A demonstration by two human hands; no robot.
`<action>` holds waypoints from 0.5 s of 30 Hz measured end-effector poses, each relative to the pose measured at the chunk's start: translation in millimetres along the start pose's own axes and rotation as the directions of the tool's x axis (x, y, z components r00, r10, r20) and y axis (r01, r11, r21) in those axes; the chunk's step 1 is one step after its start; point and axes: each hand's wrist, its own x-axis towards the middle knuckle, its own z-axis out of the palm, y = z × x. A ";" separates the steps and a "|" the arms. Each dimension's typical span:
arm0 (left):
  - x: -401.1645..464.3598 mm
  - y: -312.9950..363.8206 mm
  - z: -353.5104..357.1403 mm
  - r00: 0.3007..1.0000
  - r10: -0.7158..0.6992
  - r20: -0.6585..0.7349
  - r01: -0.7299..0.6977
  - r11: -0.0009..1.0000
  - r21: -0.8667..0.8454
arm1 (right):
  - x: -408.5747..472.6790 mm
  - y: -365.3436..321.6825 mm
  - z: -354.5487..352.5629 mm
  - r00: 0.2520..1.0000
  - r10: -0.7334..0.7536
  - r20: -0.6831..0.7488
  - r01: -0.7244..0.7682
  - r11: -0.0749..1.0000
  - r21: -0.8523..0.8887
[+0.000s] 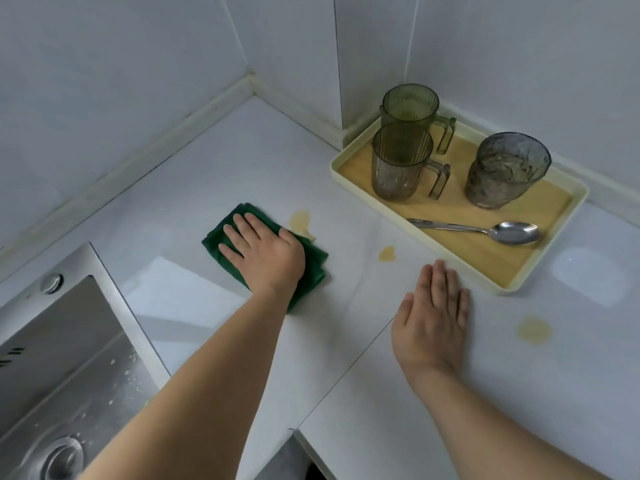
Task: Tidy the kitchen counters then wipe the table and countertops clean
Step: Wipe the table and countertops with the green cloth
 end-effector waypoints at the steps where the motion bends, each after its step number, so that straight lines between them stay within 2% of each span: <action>1: -2.4 -0.3 -0.4 1.000 0.002 0.002 -0.002 1.000 -0.001 | 0.3 -1.1 0.1 1.000 0.006 -0.008 -0.006 1.000 0.009; 10: -104.4 14.2 12.9 0.988 0.140 0.069 -0.138 0.990 -0.032 | -0.3 -4.4 -5.3 0.996 0.088 0.025 -0.088 0.996 0.005; 15: -105.7 4.2 11.7 0.977 0.185 0.102 -0.182 0.982 -0.042 | 0.3 -4.0 -3.4 0.993 0.109 0.036 -0.109 0.994 0.002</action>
